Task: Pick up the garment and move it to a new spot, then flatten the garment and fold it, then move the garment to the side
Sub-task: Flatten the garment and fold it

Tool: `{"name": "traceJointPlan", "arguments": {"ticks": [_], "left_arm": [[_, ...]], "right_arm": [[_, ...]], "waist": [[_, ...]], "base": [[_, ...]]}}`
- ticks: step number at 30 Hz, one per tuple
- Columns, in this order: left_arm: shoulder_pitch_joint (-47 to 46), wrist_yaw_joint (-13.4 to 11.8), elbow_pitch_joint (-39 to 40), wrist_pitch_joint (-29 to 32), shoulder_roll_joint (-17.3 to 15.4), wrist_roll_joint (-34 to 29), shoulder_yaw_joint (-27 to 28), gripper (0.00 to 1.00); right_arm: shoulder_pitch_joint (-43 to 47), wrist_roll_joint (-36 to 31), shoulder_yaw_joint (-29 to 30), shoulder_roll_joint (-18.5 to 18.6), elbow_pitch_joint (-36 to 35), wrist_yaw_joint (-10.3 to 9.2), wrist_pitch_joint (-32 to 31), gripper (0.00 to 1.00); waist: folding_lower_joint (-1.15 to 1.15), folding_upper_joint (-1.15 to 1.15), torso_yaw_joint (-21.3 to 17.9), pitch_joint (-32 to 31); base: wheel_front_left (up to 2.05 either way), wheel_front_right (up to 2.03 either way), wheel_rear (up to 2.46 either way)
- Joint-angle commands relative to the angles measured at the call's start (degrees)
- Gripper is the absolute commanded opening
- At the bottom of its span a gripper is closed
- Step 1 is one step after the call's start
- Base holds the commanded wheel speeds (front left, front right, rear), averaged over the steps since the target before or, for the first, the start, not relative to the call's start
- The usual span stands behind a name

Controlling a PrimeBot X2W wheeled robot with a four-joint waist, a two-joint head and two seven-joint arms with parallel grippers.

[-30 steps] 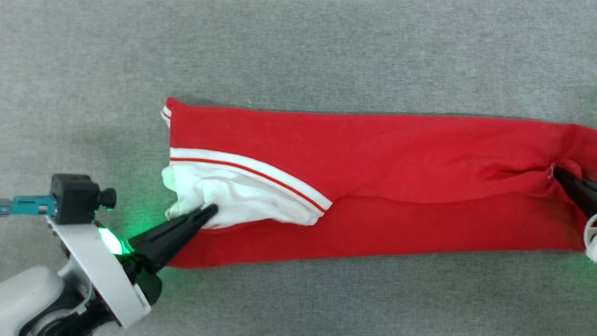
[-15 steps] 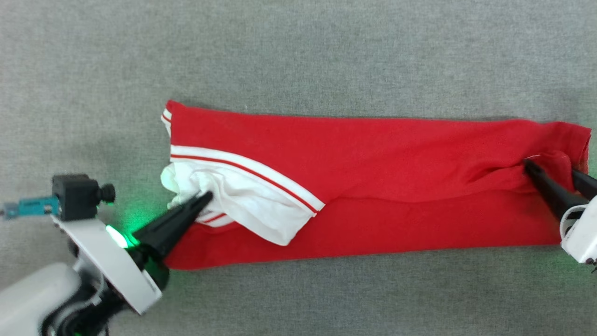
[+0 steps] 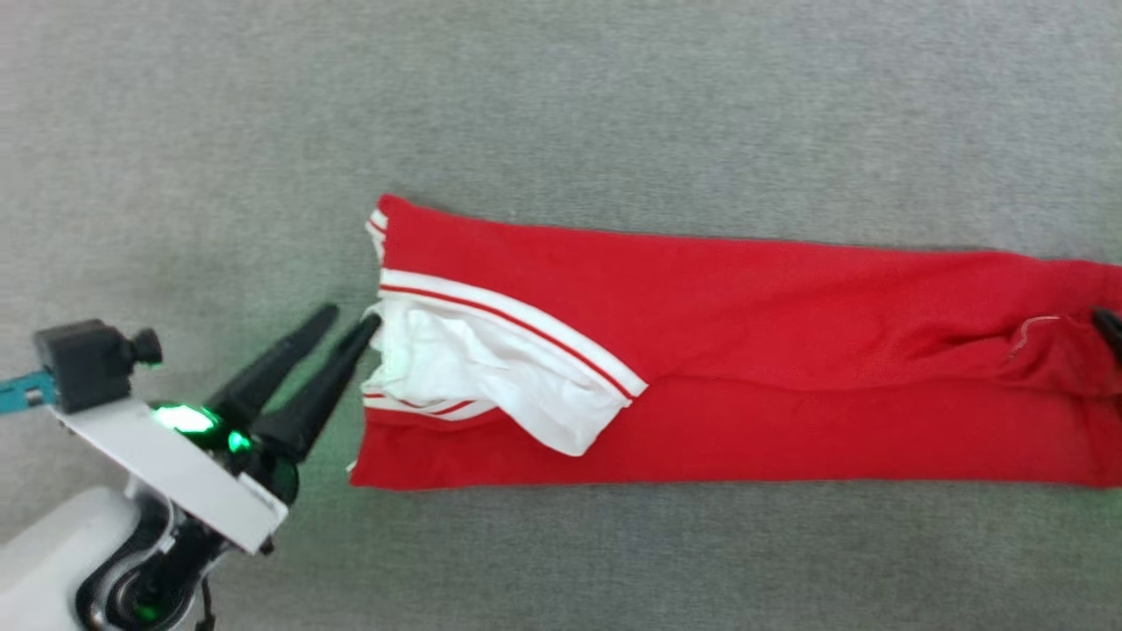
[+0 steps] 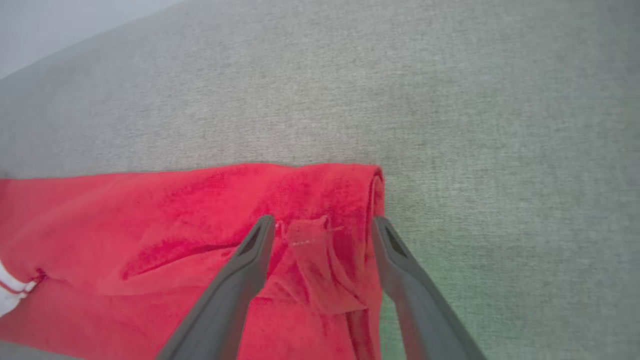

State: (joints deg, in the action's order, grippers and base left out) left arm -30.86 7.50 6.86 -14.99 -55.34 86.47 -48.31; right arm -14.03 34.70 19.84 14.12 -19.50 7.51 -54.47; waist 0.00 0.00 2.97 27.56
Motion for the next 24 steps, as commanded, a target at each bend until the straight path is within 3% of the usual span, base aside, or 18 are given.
{"name": "traceJointPlan", "arguments": {"ticks": [1, 7, 11, 17, 18, 20, 24], "left_arm": [[1.36, -0.04, -1.24, -0.14, 1.34, -1.03, 1.55, 1.0], [5.99, -0.04, -9.29, -0.07, 10.28, -8.51, 12.37, 1.0], [8.16, -0.04, -13.16, -0.08, 15.77, -17.19, 19.56, 1.0], [9.98, -0.04, -14.57, -0.09, 23.86, -36.72, 33.12, 1.0], [10.34, -0.03, -14.17, -0.08, 25.93, -39.0, 34.48, 1.0], [10.36, -0.04, -13.41, -0.1, 27.0, -46.41, 37.21, 1.0], [11.02, -0.05, -12.27, -0.09, 30.71, -54.84, 40.75, 1.0]], "right_arm": [[0.62, -0.08, 1.29, 0.02, 0.25, -0.04, -0.58, 1.0], [2.09, 0.05, 6.95, -0.26, 1.55, -0.05, -5.86, 1.0], [1.88, -0.44, 9.29, -1.03, 1.97, -0.04, -9.36, 1.0], [-0.84, -0.63, 10.74, -2.1, 2.99, -0.04, -11.9, 1.0], [-1.16, -0.81, 10.89, -2.23, 3.3, -0.05, -12.24, 1.0], [-1.73, -0.97, 11.09, -2.46, 3.95, -0.05, -12.96, 1.0], [-2.23, -2.32, 11.46, -2.64, 4.91, -0.05, -15.06, 1.0]], "waist": [[0.0, 0.0, 1.62, -0.22], [0.0, 0.0, 4.86, -0.14], [0.0, 0.0, 6.15, -0.28], [0.0, 0.0, 6.97, -0.17], [0.0, 0.0, 7.04, -0.12], [0.0, 0.0, 7.21, -0.04], [0.0, 0.0, 7.27, 0.2]], "base": [[0.0, 0.0, 0.0], [0.0, 0.0, 0.0], [0.0, 0.0, 0.0], [0.0, 0.0, 0.0], [0.0, 0.0, 0.0], [0.0, 0.0, 0.0], [0.0, 0.0, 0.0]]}}
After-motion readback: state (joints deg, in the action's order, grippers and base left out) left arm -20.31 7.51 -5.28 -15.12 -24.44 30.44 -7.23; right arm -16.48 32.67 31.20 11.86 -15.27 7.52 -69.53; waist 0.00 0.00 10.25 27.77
